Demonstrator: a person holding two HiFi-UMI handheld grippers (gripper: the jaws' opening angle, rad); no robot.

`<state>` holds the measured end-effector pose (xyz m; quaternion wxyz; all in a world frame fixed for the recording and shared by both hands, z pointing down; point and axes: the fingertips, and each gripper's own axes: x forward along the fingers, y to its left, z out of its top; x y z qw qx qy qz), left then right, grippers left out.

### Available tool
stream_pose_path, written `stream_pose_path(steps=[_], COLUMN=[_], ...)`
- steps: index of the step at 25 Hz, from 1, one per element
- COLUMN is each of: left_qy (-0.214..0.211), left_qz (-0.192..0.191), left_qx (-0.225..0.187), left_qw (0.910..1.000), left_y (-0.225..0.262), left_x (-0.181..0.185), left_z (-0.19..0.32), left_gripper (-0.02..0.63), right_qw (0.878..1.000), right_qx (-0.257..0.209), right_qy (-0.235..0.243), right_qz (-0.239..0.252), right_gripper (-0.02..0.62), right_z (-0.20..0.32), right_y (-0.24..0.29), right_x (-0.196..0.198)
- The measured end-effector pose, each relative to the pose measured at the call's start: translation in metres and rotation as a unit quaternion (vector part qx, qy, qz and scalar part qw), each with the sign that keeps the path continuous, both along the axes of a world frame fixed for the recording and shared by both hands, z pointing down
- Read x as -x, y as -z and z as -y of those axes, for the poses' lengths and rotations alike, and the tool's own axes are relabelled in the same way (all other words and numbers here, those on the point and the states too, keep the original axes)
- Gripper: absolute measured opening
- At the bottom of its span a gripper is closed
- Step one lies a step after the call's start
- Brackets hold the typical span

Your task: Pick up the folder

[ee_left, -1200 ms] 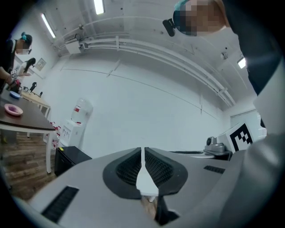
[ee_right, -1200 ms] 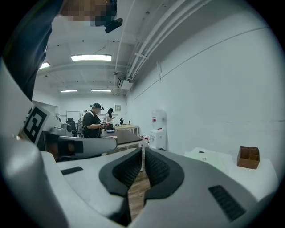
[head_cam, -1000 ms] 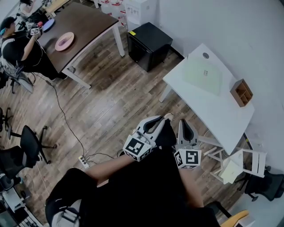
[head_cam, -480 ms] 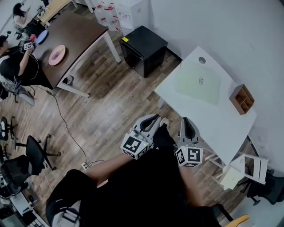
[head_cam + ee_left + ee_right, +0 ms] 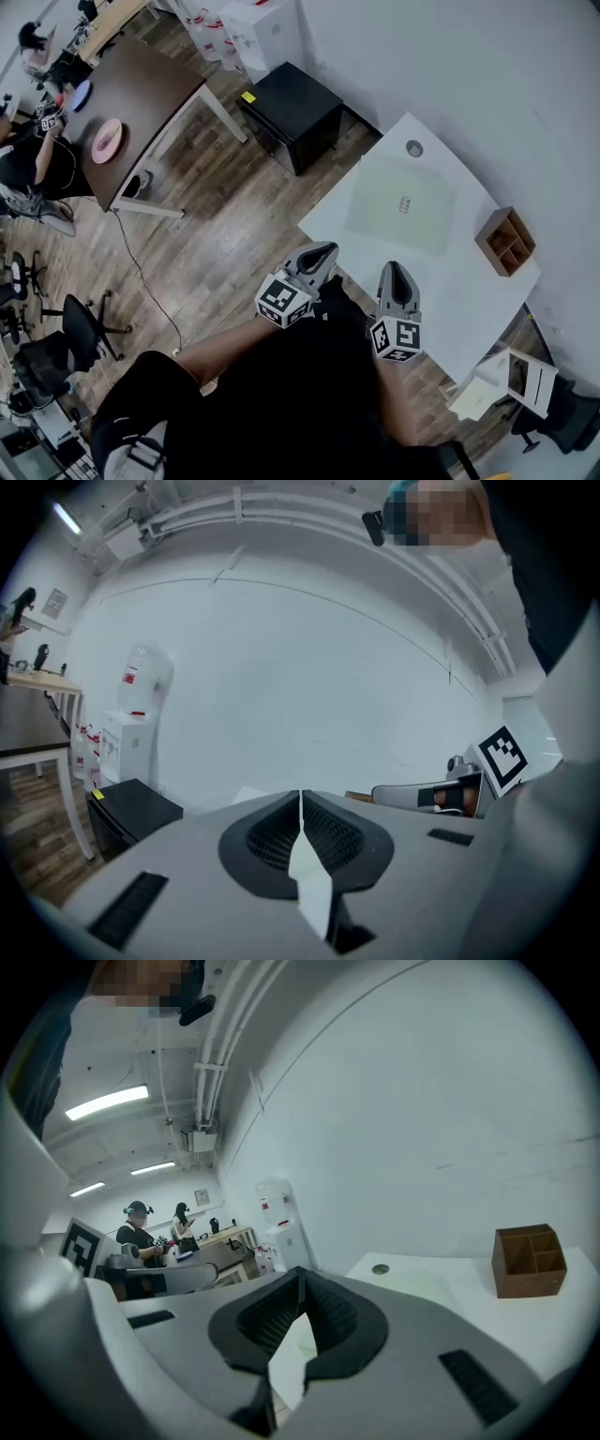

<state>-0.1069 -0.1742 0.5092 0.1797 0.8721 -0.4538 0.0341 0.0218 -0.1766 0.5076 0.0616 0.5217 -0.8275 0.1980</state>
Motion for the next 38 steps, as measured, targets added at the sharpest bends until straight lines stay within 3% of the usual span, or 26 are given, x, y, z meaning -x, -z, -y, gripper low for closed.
stream_pose_path(steps=[7,12,22,23,25,29,31,33,38], left_qy=[0.022,0.034,-0.002,-0.006,-0.011,-0.010,-0.026,-0.037,-0.042], left_qz=[0.039,0.074,0.091,0.085,0.066,0.071,0.104,0.126,0.107], left_qx=[0.030,0.106,0.172,0.177,0.187,0.215,0.227,0.241,0.283], left_qw=[0.9985,0.9910,0.9809,0.9804,0.9800,0.9739,0.9680,0.9616,0.9522], left_y=[-0.044,-0.092,-0.148,-0.153,-0.162,-0.192,-0.212,-0.227,-0.247], left_x=[-0.013,-0.010,-0.026,-0.028,-0.031,-0.026,-0.024,-0.023,-0.024], left_z=[0.067,0.097,0.133,0.136,0.141,0.148,0.148,0.148,0.142], left_gripper=[0.023,0.025,0.049,0.066,0.127,0.216,0.279,0.298,0.319], right_qw=[0.999,0.998,0.990,0.989,0.986,0.979,0.975,0.972,0.975], right_qx=[0.015,0.053,0.116,0.123,0.144,0.186,0.200,0.211,0.218], right_qy=[0.000,-0.014,-0.040,-0.036,-0.028,-0.022,-0.015,-0.004,-0.019], right_qz=[-0.028,-0.032,-0.075,-0.079,-0.078,-0.084,-0.098,-0.105,-0.042], right_gripper=[0.041,0.041,0.043,0.057,0.166,0.253,0.280,0.301,0.307], right_z=[0.067,0.105,0.153,0.156,0.161,0.164,0.165,0.167,0.176], right_y=[-0.038,-0.070,-0.141,-0.148,-0.163,-0.196,-0.211,-0.223,-0.225], right_x=[-0.038,-0.067,-0.122,-0.125,-0.130,-0.141,-0.148,-0.151,-0.159])
